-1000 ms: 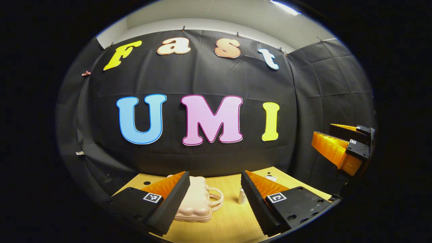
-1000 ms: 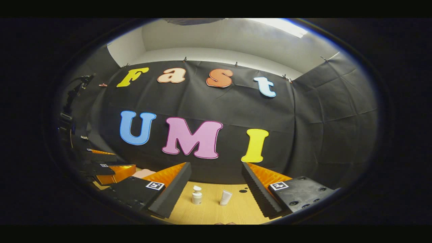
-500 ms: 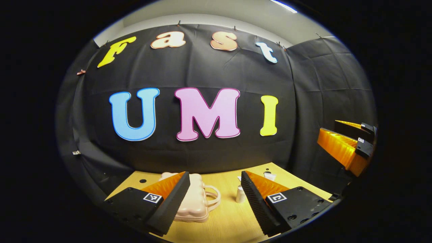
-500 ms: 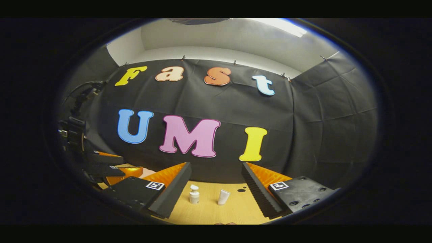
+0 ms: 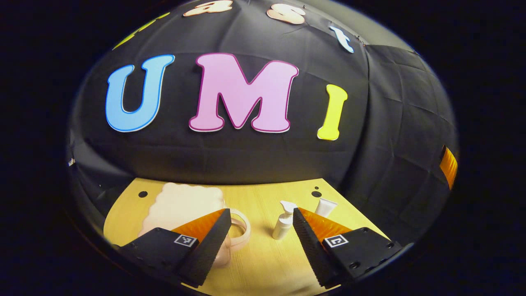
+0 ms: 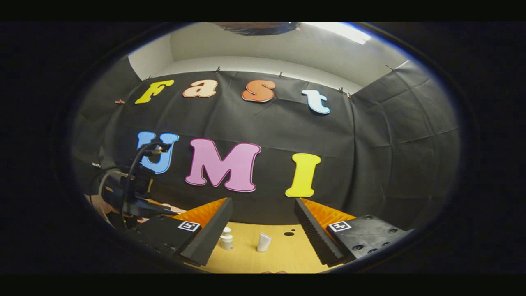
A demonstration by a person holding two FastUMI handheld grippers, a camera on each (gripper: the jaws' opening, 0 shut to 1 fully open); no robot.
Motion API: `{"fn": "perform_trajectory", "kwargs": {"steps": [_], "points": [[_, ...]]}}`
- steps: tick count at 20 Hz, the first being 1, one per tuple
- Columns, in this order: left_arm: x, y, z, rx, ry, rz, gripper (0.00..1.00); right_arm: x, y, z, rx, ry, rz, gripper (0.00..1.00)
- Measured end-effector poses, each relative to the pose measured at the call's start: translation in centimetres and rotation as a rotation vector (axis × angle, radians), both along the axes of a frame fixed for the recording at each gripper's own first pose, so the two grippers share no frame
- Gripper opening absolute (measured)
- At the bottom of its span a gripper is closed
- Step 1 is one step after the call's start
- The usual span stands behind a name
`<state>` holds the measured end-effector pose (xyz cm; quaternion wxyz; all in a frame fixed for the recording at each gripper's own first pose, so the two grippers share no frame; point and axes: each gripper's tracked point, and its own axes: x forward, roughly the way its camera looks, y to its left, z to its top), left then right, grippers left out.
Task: First open the suitcase, pack the skin care products into it, and then close the suitcase.
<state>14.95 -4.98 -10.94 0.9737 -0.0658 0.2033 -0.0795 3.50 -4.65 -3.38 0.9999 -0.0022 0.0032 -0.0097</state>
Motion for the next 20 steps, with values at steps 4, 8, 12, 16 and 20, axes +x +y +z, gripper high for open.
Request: {"fn": "perform_trajectory", "kwargs": {"steps": [4, 8, 12, 16, 20], "points": [[3.5, -0.9, -4.2, -0.001, 0.103, -0.029, 0.96, 2.0, -1.7, -2.4, -0.008, 0.030, -0.020, 0.97], [6.8, -0.6, -8.2, 0.036, 0.196, -0.029, 0.95, 3.6, -3.3, -4.8, -0.002, 0.077, -0.045, 0.97], [8.4, -0.7, -11.5, 0.051, 0.287, -0.017, 0.94, 4.7, -4.9, -6.2, -0.005, 0.100, -0.069, 0.97], [10.0, -0.8, -14.1, 0.061, 0.343, 0.011, 0.88, 5.3, -5.9, -7.8, -0.004, 0.134, -0.080, 0.97], [10.8, -0.4, -16.7, 0.029, 0.426, 0.052, 0.83, 5.8, -6.6, -8.5, 0.005, 0.142, -0.087, 0.97]]}}
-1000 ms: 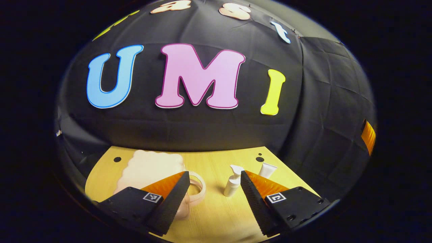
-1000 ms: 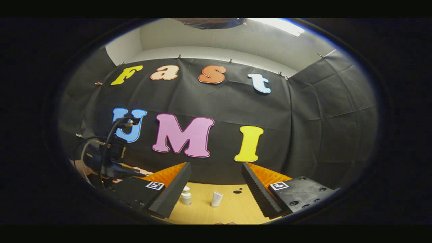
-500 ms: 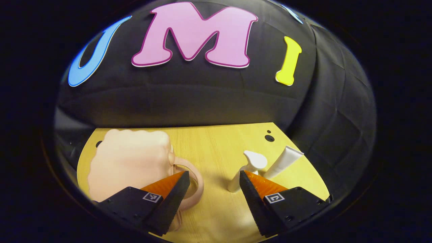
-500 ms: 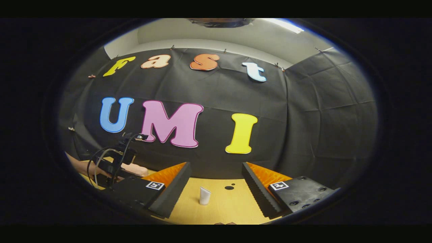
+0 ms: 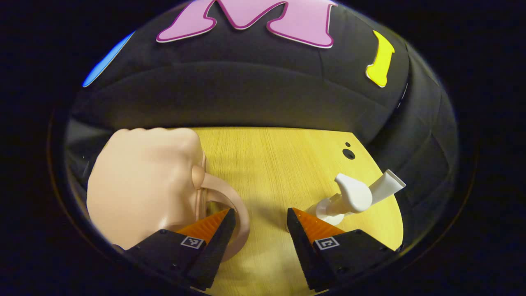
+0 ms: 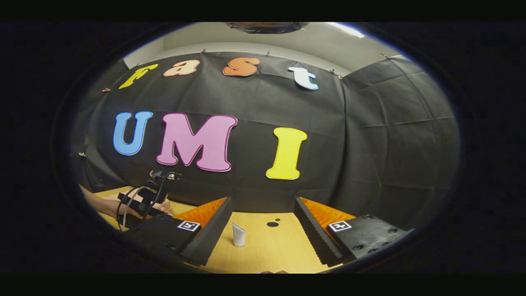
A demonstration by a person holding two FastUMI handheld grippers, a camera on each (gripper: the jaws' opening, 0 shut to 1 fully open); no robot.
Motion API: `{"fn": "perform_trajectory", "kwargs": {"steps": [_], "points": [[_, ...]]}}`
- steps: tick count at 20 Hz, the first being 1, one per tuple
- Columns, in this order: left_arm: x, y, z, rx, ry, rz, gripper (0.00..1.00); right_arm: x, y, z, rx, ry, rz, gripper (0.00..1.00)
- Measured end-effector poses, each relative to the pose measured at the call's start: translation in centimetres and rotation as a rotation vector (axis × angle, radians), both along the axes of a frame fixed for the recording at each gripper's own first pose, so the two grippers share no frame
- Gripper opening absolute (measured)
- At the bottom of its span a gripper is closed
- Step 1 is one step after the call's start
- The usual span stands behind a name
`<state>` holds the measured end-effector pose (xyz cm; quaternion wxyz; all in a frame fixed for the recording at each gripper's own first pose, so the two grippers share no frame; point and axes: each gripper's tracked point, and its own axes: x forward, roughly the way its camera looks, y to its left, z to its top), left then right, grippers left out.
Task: First open the suitcase, pack the skin care products into it, and then close the suitcase.
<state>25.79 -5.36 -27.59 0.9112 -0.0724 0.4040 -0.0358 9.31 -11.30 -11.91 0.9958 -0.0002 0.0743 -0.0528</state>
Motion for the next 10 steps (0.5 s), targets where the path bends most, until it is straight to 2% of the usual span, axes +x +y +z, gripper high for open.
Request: {"fn": "perform_trajectory", "kwargs": {"steps": [4, 6, 7, 8, 9, 10], "points": [[0.8, 0.6, -2.8, 0.075, 0.062, -0.010, 0.69, 0.0, -0.3, -1.2, 0.012, 0.027, -0.001, 0.97], [0.6, 1.2, -4.2, 0.105, 0.116, 0.006, 0.69, 0.0, -0.3, -1.5, 0.021, 0.035, 0.000, 0.97], [0.6, 1.5, -5.2, 0.115, 0.140, 0.019, 0.56, -0.1, -0.4, -1.5, 0.022, 0.035, -0.001, 0.97], [0.5, 1.8, -5.8, 0.128, 0.162, 0.031, 0.48, -0.1, -0.5, -1.6, 0.020, 0.034, -0.004, 0.97], [0.5, 2.0, -5.9, 0.124, 0.167, 0.033, 0.35, -0.2, -0.6, -1.6, 0.019, 0.035, -0.006, 0.97], [0.7, 1.8, -5.8, 0.110, 0.163, 0.034, 0.32, -0.3, -0.8, -1.6, 0.020, 0.035, -0.008, 0.94]]}}
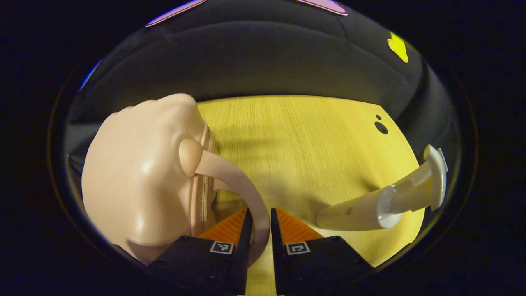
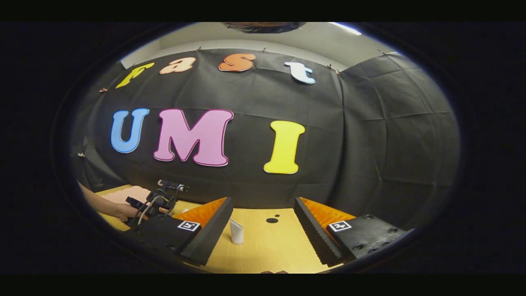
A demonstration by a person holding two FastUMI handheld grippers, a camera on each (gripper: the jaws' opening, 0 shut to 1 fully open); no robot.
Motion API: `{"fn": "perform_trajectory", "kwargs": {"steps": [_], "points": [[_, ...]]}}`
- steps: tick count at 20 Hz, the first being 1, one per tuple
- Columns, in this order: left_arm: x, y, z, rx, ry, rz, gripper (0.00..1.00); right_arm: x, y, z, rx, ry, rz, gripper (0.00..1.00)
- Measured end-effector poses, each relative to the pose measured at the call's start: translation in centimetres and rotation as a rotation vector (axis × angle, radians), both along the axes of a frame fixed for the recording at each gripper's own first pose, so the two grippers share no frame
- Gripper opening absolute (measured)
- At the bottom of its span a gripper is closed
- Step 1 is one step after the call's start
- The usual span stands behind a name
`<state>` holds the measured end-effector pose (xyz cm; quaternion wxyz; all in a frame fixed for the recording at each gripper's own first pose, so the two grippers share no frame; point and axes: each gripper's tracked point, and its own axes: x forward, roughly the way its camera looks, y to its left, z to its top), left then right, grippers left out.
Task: First open the suitcase, pack the skin care products into it, and then close the suitcase.
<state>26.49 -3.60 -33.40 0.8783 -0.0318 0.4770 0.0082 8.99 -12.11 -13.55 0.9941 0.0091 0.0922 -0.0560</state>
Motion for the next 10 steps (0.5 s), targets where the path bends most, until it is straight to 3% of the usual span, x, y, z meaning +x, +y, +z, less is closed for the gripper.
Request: {"fn": "perform_trajectory", "kwargs": {"steps": [5, 9, 10], "points": [[0.2, -0.5, 2.6, 0.011, -0.035, -0.088, 0.19, -0.1, 0.4, -0.5, 0.001, 0.006, 0.013, 0.97], [-0.5, -0.1, 6.4, -0.033, -0.043, -0.089, 0.22, 0.2, 1.3, 0.5, 0.000, -0.016, 0.038, 0.97], [-0.7, 0.0, 7.5, -0.059, -0.046, -0.093, 0.18, 0.3, 1.8, 0.8, -0.002, -0.022, 0.049, 0.95]]}}
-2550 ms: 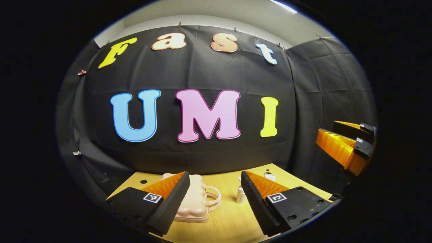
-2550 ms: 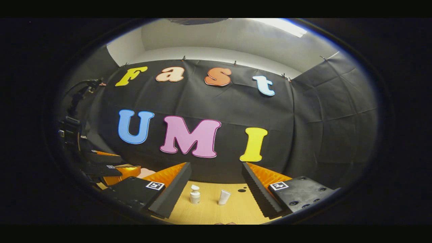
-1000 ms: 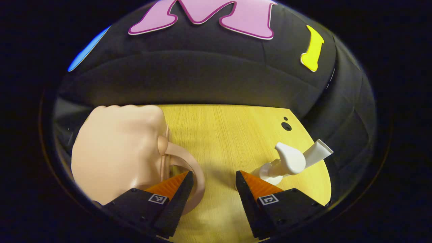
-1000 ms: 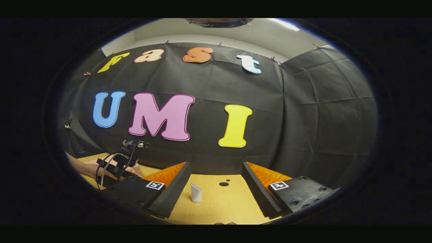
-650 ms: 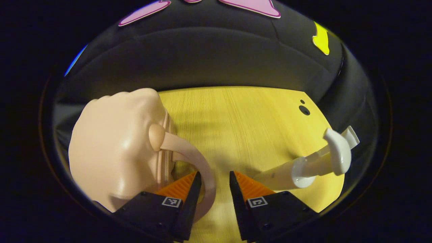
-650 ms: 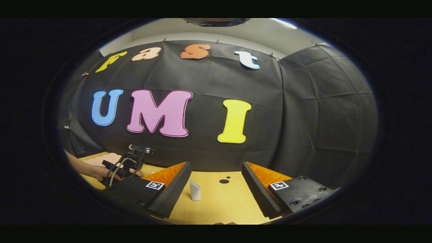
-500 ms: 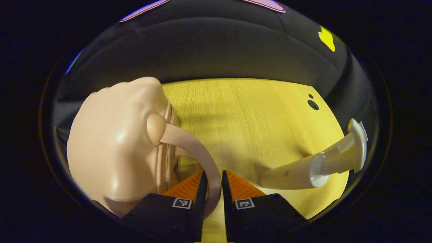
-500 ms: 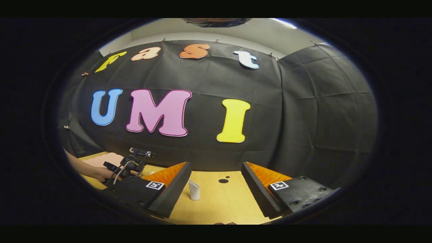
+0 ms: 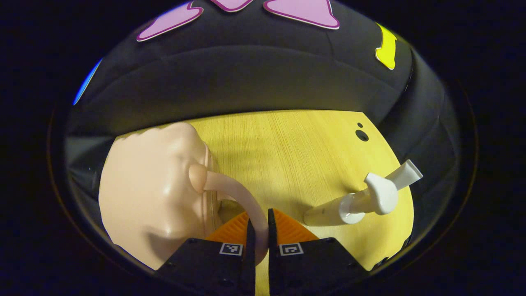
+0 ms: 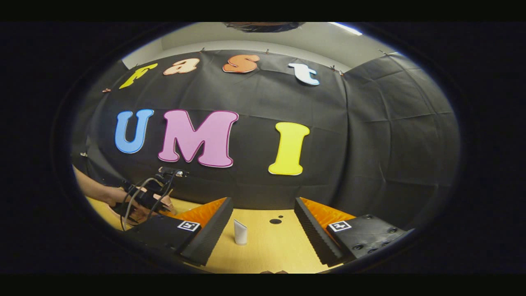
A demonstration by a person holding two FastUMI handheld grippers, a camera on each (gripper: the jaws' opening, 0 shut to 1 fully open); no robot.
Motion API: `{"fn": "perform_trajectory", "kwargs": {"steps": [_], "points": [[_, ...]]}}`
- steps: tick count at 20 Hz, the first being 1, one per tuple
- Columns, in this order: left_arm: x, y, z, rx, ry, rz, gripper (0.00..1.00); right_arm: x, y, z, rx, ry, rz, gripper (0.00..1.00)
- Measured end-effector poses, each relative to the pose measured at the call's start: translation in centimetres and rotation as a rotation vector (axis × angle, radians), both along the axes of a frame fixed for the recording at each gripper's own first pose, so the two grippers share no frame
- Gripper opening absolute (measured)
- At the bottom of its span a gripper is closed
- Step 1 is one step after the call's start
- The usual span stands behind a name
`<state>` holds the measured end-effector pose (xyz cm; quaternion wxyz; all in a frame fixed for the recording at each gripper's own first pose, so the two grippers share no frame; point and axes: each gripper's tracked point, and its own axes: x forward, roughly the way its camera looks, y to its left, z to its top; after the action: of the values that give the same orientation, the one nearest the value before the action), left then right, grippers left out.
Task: First open the suitcase, pack the skin care products into it, and then close the suitcase.
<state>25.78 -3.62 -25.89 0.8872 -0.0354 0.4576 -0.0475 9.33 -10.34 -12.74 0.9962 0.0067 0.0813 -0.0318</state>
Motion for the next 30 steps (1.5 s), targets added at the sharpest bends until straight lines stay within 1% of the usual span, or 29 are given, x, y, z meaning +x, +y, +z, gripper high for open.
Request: {"fn": "perform_trajectory", "kwargs": {"steps": [1, 2, 3, 4, 6, 7, 8, 9, 10, 11, 12, 15, 18, 22, 23, 25, 28, 30], "points": [[-0.4, 0.1, 1.2, -0.019, -0.001, -0.007, 0.14, 0.1, 0.4, 0.1, -0.005, -0.006, 0.010, 0.95], [-0.4, 0.5, 2.4, -0.023, -0.015, -0.009, 0.18, 0.2, 0.9, 0.3, -0.013, -0.010, 0.020, 0.97], [-0.4, 1.3, 3.9, -0.025, -0.030, -0.006, 0.18, 0.2, 1.4, 0.4, -0.019, -0.010, 0.029, 0.95], [-0.6, 1.9, 5.2, -0.026, -0.037, -0.015, 0.18, 0.2, 2.0, 0.6, -0.021, -0.011, 0.037, 0.97], [-1.0, 3.3, 7.5, -0.019, -0.049, -0.029, 0.18, 0.2, 2.9, 1.4, -0.015, -0.021, 0.042, 0.95], [-1.4, 4.4, 8.9, -0.016, -0.056, -0.034, 0.18, 0.2, 3.5, 2.2, -0.012, -0.031, 0.046, 0.94], [-1.7, 5.5, 10.0, -0.016, -0.056, -0.044, 0.14, 0.1, 4.1, 2.9, -0.018, -0.041, 0.051, 0.97], [-2.1, 6.7, 11.1, -0.012, -0.053, -0.048, 0.18, -0.1, 4.7, 3.4, -0.033, -0.047, 0.054, 0.95], [-2.3, 8.1, 12.4, -0.008, -0.057, -0.054, 0.18, -0.3, 5.3, 4.0, -0.044, -0.054, 0.058, 0.96], [-2.6, 9.6, 13.4, 0.006, -0.063, -0.058, 0.18, -0.5, 6.0, 4.7, -0.049, -0.062, 0.063, 0.95], [-3.0, 11.5, 14.5, 0.034, -0.064, -0.063, 0.18, -0.8, 6.7, 5.4, -0.051, -0.071, 0.066, 0.97], [-4.0, 17.8, 17.4, 0.156, -0.086, -0.086, 0.18, -1.7, 8.7, 7.2, -0.053, -0.091, 0.061, 0.97], [-4.4, 24.5, 19.7, 0.282, -0.108, -0.091, 0.17, -2.2, 10.9, 8.1, -0.051, -0.093, 0.053, 0.97], [-4.8, 33.7, 19.7, 0.372, -0.093, -0.048, 0.16, -2.9, 13.4, 9.5, -0.077, -0.096, 0.048, 0.97], [-4.8, 36.2, 19.0, 0.404, -0.082, -0.035, 0.17, -3.0, 14.0, 9.9, -0.092, -0.099, 0.044, 0.97], [-5.2, 40.8, 17.4, 0.437, -0.049, -0.008, 0.17, -3.3, 14.9, 9.8, -0.104, -0.090, 0.036, 0.97], [-5.7, 46.5, 13.9, 0.449, -0.009, 0.037, 0.16, -3.5, 16.4, 8.9, -0.118, -0.062, 0.024, 0.97], [-6.1, 49.5, 10.7, 0.439, 0.017, 0.073, 0.17, -3.6, 17.7, 8.0, -0.134, -0.040, 0.033, 0.97]]}}
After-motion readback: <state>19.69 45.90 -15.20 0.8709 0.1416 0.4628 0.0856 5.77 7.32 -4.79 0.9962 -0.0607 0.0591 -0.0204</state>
